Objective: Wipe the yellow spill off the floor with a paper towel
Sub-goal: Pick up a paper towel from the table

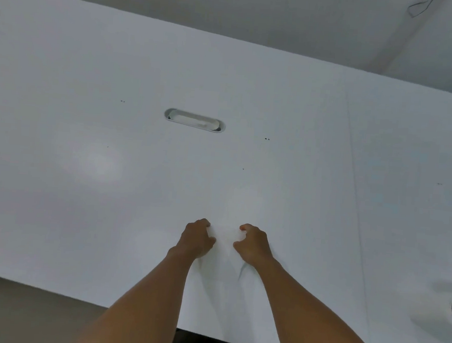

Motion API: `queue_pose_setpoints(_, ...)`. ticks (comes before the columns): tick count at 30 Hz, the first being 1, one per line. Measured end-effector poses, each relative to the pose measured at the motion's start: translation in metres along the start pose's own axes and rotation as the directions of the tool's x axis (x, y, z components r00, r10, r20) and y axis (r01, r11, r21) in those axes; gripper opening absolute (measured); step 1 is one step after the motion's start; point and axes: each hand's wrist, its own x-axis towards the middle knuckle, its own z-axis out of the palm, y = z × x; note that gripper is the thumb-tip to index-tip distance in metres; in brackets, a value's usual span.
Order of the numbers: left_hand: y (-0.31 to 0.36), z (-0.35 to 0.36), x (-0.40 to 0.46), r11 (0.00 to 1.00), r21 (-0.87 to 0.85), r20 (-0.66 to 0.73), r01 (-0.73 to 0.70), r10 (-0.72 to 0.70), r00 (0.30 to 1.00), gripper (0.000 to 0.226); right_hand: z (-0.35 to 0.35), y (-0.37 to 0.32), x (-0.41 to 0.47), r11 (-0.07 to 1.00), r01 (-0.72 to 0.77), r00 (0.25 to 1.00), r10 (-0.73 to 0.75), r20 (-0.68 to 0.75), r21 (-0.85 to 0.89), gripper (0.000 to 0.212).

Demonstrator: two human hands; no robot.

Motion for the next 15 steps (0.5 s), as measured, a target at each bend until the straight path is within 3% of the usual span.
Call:
queue_pose_setpoints(3, 0.0, 0.001, -0.006, 0.999, 0.034, 0.02, -0.005, 0.005, 1.0, 0.007, -0.007, 0.005, -0.003, 0.998, 0.033, 0.999, -0.032, 0.027, -0.048, 0.032)
queue_pose_setpoints(6, 0.003, 0.002, -0.011, 0.998, 0.035, 0.009, -0.044, 0.043, 0.999, 0.027, -0.015, 0.007, -0.007, 0.996, 0.064, 0.996, -0.06, 0.065, -0.067, 0.02)
queue_pose_setpoints(10, 0.012, -0.008, -0.027, 0.993, 0.054, -0.02, -0.1, 0.102, 0.995, 0.017, -0.03, 0.003, -0.009, 0.987, 0.146, 0.987, -0.14, 0.082, -0.064, 0.007)
queue_pose_setpoints(15, 0.01, -0.019, -0.05, 0.985, -0.157, -0.103, -0.077, 0.061, 0.993, 0.006, -0.047, -0.016, -0.014, 0.965, 0.262, 0.956, -0.261, 0.134, 0.005, 0.007)
